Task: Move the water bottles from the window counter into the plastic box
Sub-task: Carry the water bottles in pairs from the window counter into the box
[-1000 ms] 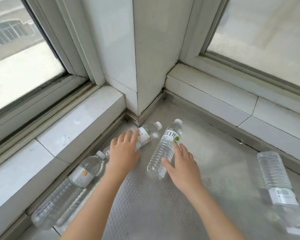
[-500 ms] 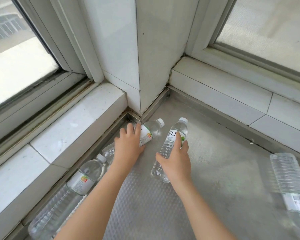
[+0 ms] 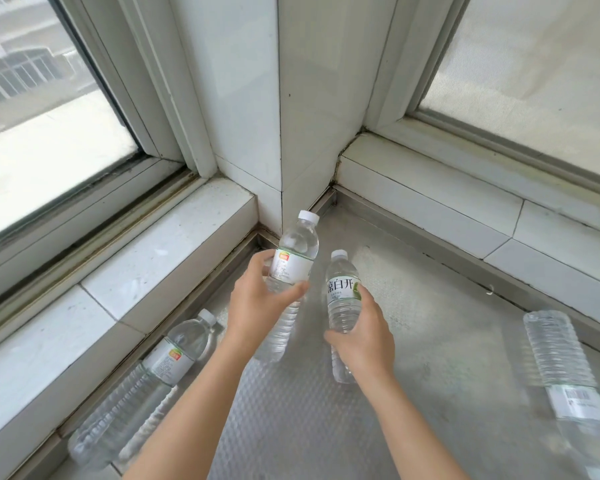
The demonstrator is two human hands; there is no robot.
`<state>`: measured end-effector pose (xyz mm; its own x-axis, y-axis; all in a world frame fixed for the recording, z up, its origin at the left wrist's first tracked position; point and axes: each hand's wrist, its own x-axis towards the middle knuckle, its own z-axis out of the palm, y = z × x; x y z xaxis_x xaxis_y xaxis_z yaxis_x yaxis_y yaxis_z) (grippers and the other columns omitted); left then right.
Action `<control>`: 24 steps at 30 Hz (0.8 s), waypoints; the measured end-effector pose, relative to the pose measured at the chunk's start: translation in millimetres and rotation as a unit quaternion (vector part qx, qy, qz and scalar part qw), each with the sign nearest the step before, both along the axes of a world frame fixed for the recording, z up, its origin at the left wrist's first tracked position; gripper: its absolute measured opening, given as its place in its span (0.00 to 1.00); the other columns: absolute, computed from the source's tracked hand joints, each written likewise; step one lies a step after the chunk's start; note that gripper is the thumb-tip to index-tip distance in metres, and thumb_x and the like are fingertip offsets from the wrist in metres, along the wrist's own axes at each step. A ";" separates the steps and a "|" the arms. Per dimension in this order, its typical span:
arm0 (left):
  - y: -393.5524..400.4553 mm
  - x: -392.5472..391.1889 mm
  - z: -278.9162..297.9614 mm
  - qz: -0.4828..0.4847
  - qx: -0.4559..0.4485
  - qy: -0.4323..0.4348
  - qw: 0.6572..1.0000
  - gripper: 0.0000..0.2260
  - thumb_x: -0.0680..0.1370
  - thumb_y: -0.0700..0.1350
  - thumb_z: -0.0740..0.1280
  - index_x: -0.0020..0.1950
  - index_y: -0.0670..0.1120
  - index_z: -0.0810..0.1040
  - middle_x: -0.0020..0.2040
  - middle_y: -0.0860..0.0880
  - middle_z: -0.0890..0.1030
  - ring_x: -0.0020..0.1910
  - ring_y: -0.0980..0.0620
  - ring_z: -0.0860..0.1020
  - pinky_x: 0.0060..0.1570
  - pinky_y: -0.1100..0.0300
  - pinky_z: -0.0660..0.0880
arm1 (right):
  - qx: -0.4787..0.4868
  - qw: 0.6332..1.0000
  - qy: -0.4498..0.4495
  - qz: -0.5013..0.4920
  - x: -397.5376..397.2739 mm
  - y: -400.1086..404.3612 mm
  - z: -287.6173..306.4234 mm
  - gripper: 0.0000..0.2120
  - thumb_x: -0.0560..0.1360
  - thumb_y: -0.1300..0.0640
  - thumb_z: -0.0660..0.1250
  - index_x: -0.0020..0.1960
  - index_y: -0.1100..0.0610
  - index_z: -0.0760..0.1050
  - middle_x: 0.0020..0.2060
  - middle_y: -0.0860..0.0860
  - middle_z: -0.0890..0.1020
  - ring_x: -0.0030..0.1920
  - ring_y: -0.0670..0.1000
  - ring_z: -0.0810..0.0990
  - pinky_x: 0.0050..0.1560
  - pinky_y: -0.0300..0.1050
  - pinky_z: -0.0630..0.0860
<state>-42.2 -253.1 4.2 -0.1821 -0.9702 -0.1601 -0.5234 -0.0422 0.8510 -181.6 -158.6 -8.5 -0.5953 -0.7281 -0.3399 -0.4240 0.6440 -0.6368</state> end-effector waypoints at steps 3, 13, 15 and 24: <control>17.8 5.1 12.5 0.037 0.054 0.098 0.993 0.25 0.67 0.54 0.80 0.59 0.58 0.74 0.51 0.56 0.82 0.44 0.64 0.81 0.47 0.59 0.78 | -0.025 1.000 -0.012 -0.003 3.4 18.0 13.0 0.43 0.64 0.54 0.75 0.74 0.48 0.59 0.67 0.45 0.72 0.52 0.46 0.75 0.45 0.40 0.66; 108.9 44.3 47.8 0.085 0.204 0.292 0.930 0.15 0.75 0.53 0.71 0.58 0.48 0.81 0.53 0.43 0.85 0.50 0.46 0.85 0.48 0.51 0.80 | -0.150 0.988 0.002 0.042 25.5 101.8 67.2 0.40 0.61 0.56 0.74 0.71 0.44 0.65 0.62 0.42 0.75 0.50 0.45 0.79 0.46 0.43 0.77; 134.0 57.0 54.5 0.075 0.211 0.303 0.926 0.20 0.69 0.56 0.74 0.58 0.48 0.81 0.53 0.42 0.85 0.50 0.42 0.84 0.52 0.44 0.79 | -0.174 0.983 0.005 0.050 30.1 124.2 78.4 0.40 0.61 0.57 0.75 0.70 0.45 0.66 0.61 0.42 0.76 0.49 0.45 0.79 0.44 0.40 0.75; 279.9 102.5 94.0 0.133 0.120 0.294 0.939 0.28 0.62 0.43 0.80 0.62 0.48 0.78 0.50 0.43 0.86 0.45 0.42 0.85 0.50 0.41 0.80 | -0.272 0.953 -0.070 0.114 53.1 235.6 119.7 0.40 0.60 0.61 0.77 0.67 0.43 0.69 0.56 0.43 0.80 0.47 0.44 0.82 0.47 0.40 0.79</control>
<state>60.3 26.8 98.2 -0.0642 -0.9426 -0.3277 0.0891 -0.3325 0.9389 -128.5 77.0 111.3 -0.3776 -0.9240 0.0605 -0.4004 0.1040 -0.9104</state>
